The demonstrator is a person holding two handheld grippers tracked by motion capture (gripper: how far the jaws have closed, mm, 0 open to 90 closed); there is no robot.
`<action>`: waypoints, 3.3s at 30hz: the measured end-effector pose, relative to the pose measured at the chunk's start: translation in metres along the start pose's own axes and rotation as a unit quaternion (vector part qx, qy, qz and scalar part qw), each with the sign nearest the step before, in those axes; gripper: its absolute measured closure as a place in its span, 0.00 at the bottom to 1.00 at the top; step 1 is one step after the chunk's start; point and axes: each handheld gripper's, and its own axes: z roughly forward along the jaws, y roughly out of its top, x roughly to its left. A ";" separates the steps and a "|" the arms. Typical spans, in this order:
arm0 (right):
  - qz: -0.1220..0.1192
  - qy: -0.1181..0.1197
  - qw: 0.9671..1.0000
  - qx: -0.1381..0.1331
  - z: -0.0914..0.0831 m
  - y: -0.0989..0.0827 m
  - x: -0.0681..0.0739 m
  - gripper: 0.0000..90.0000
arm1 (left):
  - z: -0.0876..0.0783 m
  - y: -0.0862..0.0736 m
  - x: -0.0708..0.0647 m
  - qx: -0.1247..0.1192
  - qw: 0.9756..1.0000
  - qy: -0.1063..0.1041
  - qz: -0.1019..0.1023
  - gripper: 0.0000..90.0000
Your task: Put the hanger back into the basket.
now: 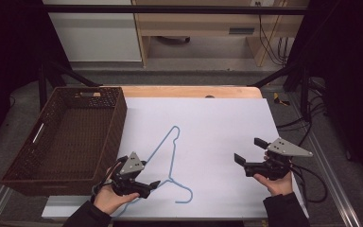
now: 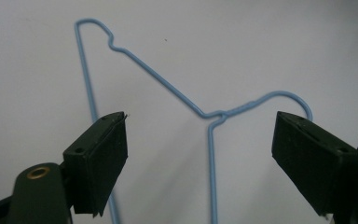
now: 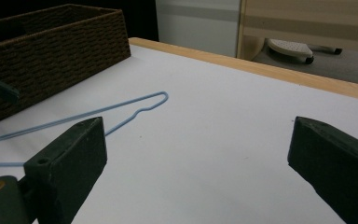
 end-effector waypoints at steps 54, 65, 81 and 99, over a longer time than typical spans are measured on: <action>-0.001 0.009 1.000 0.020 0.011 -0.004 0.005 0.06 | 0.052 0.000 -0.010 0.174 0.985 -0.008 0.006 0.94; 0.000 0.017 1.000 0.026 0.015 -0.006 0.008 0.06 | 0.052 0.001 -0.014 0.176 0.984 0.005 0.008 0.97; -0.011 0.046 0.997 0.059 0.034 -0.016 0.023 0.09 | 0.019 0.010 -0.009 0.100 0.995 0.018 -0.002 0.97; -0.058 0.121 0.987 0.088 0.085 -0.020 0.085 0.15 | 0.005 0.012 -0.004 0.077 0.996 0.029 -0.015 0.97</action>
